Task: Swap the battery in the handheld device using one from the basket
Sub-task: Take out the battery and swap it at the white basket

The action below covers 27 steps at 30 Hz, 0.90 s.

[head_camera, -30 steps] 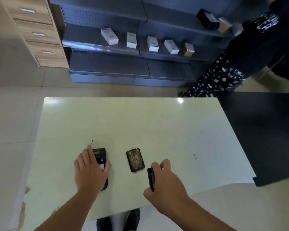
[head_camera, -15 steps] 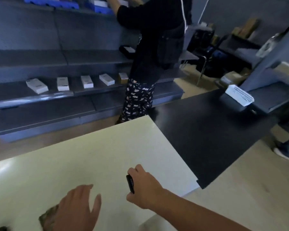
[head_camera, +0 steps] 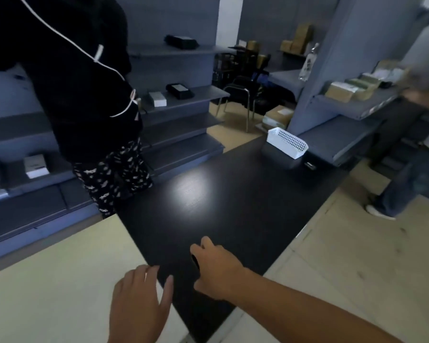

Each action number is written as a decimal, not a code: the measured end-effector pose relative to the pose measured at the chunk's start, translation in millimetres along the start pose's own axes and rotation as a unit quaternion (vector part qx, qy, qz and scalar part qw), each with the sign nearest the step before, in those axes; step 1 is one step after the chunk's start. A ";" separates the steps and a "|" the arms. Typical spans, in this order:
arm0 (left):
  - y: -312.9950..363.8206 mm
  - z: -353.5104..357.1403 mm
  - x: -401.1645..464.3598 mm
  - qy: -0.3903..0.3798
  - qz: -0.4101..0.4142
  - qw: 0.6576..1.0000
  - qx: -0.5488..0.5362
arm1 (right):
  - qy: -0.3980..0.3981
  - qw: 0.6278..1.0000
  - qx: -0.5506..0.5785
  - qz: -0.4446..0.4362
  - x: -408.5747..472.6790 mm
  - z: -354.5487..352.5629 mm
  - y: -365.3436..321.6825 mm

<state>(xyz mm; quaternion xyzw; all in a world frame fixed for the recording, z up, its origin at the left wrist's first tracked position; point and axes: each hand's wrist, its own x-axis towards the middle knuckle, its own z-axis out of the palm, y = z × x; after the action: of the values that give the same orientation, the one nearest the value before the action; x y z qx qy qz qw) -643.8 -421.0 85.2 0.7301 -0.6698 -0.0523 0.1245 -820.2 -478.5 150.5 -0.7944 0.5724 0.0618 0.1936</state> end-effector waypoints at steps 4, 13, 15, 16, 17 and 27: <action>80.0 33.6 50.3 0.002 0.022 1.000 -0.016 | -0.007 1.000 0.005 0.021 20.8 -23.2 88.5; 256.0 113.0 181.6 -0.019 0.068 0.997 -0.011 | -0.001 0.998 0.018 0.065 80.7 -94.9 303.2; 296.8 118.0 208.7 -0.011 0.076 0.997 0.001 | 0.001 0.997 0.019 0.068 89.4 -113.1 349.3; 317.0 120.7 222.0 -0.005 0.077 0.997 0.005 | 0.003 0.998 0.017 0.068 94.0 -121.8 372.5; 336.8 124.1 235.0 -0.003 0.078 0.997 0.005 | 0.002 0.998 0.014 0.066 98.7 -129.8 395.5; 538.9 170.3 342.1 0.019 0.023 0.999 0.019 | -0.006 1.000 -0.014 -0.017 164.9 -206.9 618.2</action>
<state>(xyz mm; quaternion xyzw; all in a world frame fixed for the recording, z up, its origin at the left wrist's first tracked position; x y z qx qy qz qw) -1172.1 -817.7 87.8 0.7176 -0.6848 -0.0225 0.1246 -1367.3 -869.5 141.2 -0.8062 0.5569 0.0712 0.1866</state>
